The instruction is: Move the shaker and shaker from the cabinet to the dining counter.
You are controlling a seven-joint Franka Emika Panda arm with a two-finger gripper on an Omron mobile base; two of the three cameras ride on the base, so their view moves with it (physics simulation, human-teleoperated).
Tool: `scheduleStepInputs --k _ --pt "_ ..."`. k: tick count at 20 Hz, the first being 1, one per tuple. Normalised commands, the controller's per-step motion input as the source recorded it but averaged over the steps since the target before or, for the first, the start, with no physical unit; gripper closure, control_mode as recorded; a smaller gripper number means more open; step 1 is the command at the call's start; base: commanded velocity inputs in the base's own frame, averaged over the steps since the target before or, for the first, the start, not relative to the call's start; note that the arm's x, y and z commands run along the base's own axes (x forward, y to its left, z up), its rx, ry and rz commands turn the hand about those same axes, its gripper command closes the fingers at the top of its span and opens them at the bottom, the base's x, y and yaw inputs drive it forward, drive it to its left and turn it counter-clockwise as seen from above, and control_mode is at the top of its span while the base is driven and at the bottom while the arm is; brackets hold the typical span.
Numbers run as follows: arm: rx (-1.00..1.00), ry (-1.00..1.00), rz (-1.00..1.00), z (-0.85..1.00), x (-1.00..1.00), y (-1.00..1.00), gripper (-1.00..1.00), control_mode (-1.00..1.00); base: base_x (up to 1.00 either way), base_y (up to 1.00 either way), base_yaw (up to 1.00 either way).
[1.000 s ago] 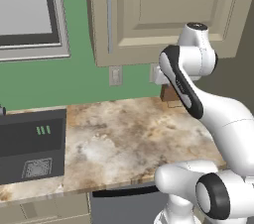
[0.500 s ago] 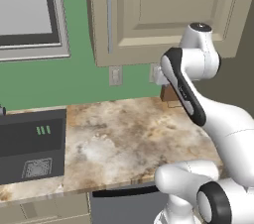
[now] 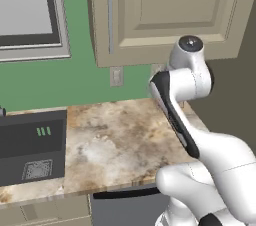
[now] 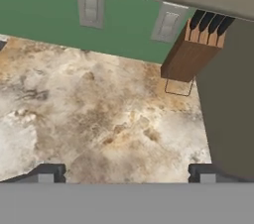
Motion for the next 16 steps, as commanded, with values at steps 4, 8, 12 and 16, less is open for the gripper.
scheduleStepInputs --k 4,8,12,16 --pt "-0.12 -0.27 0.01 0.24 -0.01 0.42 -1.00 -1.00 0.00 0.00 0.00" --pt "-0.02 -0.26 0.00 0.33 0.00 0.41 -1.00 -1.00 0.00 0.00 0.00" --pt "0.00 -0.22 0.00 0.41 0.00 0.22 -1.00 -1.00 0.00 0.00 0.00" --pt "0.02 -0.19 0.00 0.34 0.00 0.18 -1.00 -1.00 0.00 0.00 0.00"
